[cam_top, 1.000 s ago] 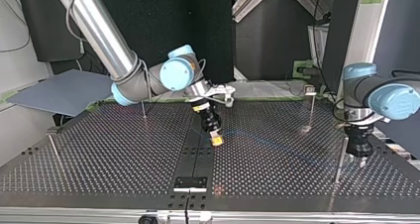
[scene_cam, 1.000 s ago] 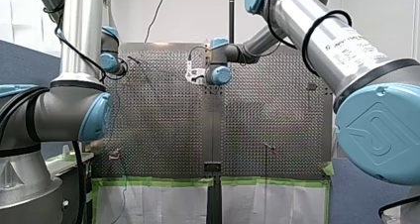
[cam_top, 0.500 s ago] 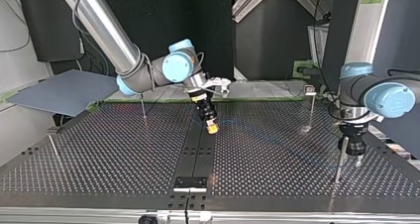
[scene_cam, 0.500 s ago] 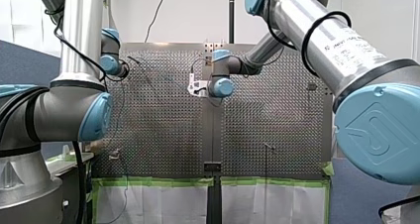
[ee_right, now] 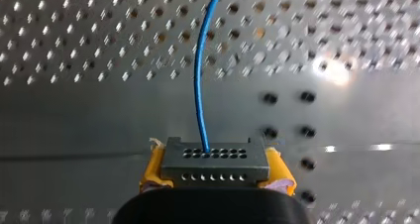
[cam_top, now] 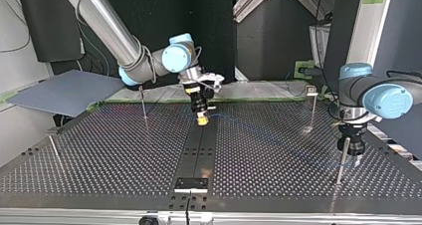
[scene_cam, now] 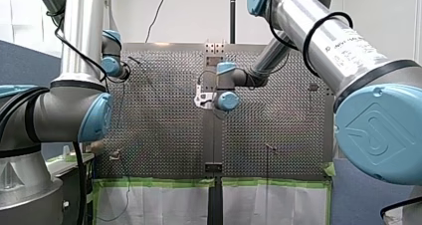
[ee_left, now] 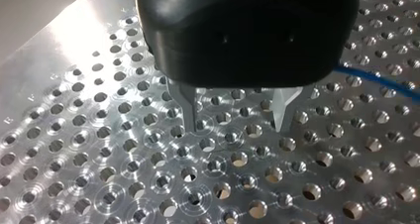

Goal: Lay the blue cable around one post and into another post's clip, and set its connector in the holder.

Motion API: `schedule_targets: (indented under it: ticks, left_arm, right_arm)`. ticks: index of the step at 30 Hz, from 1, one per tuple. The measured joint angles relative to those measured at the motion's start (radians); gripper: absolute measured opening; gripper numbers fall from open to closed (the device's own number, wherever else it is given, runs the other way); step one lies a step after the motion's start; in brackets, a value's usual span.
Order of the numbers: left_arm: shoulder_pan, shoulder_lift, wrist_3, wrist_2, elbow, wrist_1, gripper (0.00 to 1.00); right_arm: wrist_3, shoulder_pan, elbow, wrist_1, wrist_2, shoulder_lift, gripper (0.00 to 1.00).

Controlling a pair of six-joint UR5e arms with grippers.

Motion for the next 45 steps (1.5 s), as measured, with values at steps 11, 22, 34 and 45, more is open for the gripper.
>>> schedule_targets:
  ticks: [11, 22, 34, 45]
  left_arm:
    - [-0.005, 0.000, 0.000, -0.002, -0.001, 0.000, 0.76]
    - [-0.010, 0.000, 0.001, -0.004, -0.001, 0.003, 0.76]
    - [-0.017, 0.000, 0.001, -0.009, 0.000, 0.002, 0.76]
    - [-0.017, 0.000, 0.001, -0.015, 0.000, 0.003, 0.80]
  right_arm:
    - [-0.005, -0.010, 0.105, -0.105, 0.104, 0.001, 0.00]
    - [-0.004, -0.033, 0.218, -0.218, 0.197, 0.003, 0.00]
    - [-0.013, -0.080, 0.332, -0.332, 0.257, 0.068, 0.00]
    - [0.039, -0.126, 0.433, -0.434, 0.269, 0.170, 0.00]
